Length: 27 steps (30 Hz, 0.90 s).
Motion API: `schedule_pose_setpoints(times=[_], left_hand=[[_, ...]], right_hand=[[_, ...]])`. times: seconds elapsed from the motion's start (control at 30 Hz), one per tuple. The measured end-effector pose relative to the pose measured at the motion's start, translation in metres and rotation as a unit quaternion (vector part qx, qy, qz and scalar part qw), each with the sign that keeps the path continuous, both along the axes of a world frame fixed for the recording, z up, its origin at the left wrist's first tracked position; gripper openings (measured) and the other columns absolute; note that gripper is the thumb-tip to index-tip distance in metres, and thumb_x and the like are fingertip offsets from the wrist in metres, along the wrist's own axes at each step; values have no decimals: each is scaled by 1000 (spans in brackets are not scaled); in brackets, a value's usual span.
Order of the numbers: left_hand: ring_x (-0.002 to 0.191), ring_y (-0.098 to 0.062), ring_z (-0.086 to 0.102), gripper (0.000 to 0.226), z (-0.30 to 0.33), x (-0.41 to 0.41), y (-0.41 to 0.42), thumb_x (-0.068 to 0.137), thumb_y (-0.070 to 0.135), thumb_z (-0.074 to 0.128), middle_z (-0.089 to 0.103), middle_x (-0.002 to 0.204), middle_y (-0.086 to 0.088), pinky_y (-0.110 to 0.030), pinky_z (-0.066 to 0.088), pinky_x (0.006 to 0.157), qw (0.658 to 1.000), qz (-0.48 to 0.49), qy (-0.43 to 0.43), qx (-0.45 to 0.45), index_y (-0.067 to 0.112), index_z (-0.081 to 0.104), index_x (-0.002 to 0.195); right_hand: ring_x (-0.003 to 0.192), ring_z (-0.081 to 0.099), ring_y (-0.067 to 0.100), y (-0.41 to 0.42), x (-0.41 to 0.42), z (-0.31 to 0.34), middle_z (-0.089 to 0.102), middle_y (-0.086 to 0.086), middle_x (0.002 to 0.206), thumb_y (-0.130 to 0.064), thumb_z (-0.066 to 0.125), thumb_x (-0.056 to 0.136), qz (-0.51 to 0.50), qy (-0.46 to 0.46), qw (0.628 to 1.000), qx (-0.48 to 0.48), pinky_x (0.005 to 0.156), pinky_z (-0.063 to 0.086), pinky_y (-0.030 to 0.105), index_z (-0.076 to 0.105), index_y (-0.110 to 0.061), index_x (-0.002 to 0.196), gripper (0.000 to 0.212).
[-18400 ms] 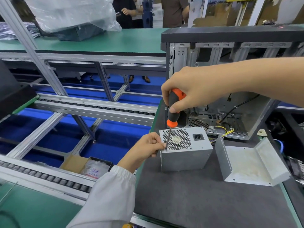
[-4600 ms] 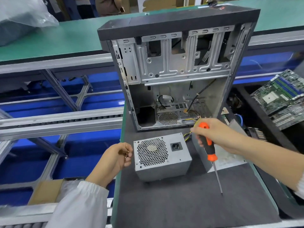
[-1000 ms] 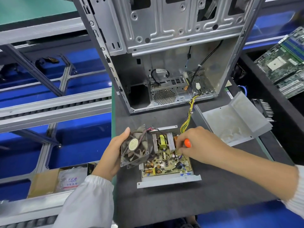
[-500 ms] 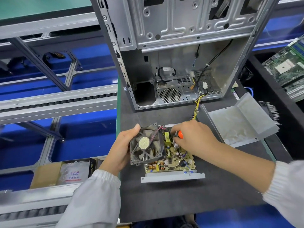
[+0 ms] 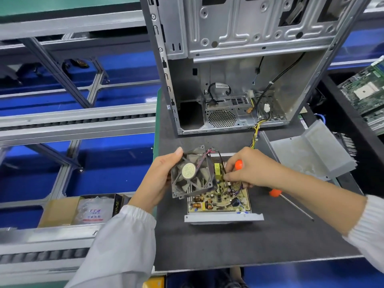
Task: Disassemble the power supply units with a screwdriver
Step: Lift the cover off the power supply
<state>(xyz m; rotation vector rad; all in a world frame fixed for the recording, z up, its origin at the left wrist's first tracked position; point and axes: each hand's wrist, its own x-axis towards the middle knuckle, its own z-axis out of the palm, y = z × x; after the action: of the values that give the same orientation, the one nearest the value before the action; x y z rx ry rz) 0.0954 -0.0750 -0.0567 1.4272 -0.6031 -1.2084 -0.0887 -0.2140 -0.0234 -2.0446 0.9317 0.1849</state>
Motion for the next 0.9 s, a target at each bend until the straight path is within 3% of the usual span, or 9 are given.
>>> schedule_pose_setpoints(times=[0.17, 0.3, 0.53, 0.73, 0.77, 0.8, 0.83, 0.87, 0.9], left_hand=[[79, -20, 71, 43, 8, -3, -8, 87, 54, 54, 75, 90, -10, -26, 56, 68, 998, 22, -45, -37, 16, 76, 89], [61, -3, 55, 32, 18, -15, -19, 91, 42, 54, 67, 72, 6, -13, 40, 56, 990, 54, -93, -94, 16, 72, 85], [68, -3, 60, 26, 39, -44, -44, 90, 43, 59, 69, 71, 8, -16, 46, 62, 968, 69, -180, -162, 26, 74, 75], [48, 0, 29, 53, 56, -76, -74, 95, 49, 54, 31, 50, 15, -19, 27, 54, 970, 2, -219, -103, 30, 39, 47], [45, -3, 43, 51, 57, -78, -75, 95, 49, 54, 31, 50, 19, -13, 26, 53, 970, -13, -223, -97, 32, 55, 46], [54, -2, 57, 42, 57, -78, -78, 95, 48, 55, 34, 53, 25, -10, 25, 53, 970, -20, -226, -91, 34, 68, 57], [77, 0, 65, 24, 57, -77, -79, 93, 48, 58, 40, 100, 21, -6, 14, 78, 970, -24, -229, -84, 33, 75, 86], [80, 3, 65, 24, 54, -74, -80, 92, 46, 60, 73, 79, 9, -1, 42, 74, 969, -26, -235, -69, 30, 78, 90], [82, 3, 65, 25, 52, -70, -80, 91, 43, 63, 74, 83, 6, -6, 43, 74, 968, -26, -245, -55, 24, 78, 94]], right_hand=[[36, 44, 10, -9, -6, 20, 58, -5, 44, -7, 70, 82, -95, -89, 990, 59, 38, 39, 20, 68, -13, 91, 11], [43, 45, 14, -11, -17, 41, 73, 13, 75, -6, 65, 85, -100, -137, 980, 104, 45, 42, 24, 63, -15, 117, 34], [46, 44, 21, -21, -46, 67, 53, 9, 53, -50, 75, 73, -75, -108, 980, 148, 49, 40, 26, 66, -19, 106, 46], [39, 43, 16, -43, -79, 67, 50, 8, 47, -23, 81, 74, -229, -145, 957, 99, 41, 38, 23, 68, 3, 95, 36], [38, 43, 15, -48, -85, 65, 49, 8, 45, -21, 80, 76, -246, -137, 955, 93, 40, 38, 22, 66, 8, 92, 36], [37, 43, 15, -55, -92, 65, 47, 7, 43, -19, 78, 78, -264, -125, 952, 88, 40, 37, 22, 64, 10, 88, 33], [36, 43, 15, -62, -100, 63, 46, 6, 41, -17, 77, 79, -283, -112, 949, 82, 39, 37, 21, 63, 7, 83, 28], [35, 42, 14, -69, -108, 61, 44, 4, 39, -14, 75, 80, -303, -100, 945, 75, 38, 37, 21, 60, 4, 77, 24], [33, 41, 14, -76, -116, 57, 43, 3, 37, -10, 74, 81, -322, -89, 940, 65, 37, 35, 21, 55, 0, 72, 23]])
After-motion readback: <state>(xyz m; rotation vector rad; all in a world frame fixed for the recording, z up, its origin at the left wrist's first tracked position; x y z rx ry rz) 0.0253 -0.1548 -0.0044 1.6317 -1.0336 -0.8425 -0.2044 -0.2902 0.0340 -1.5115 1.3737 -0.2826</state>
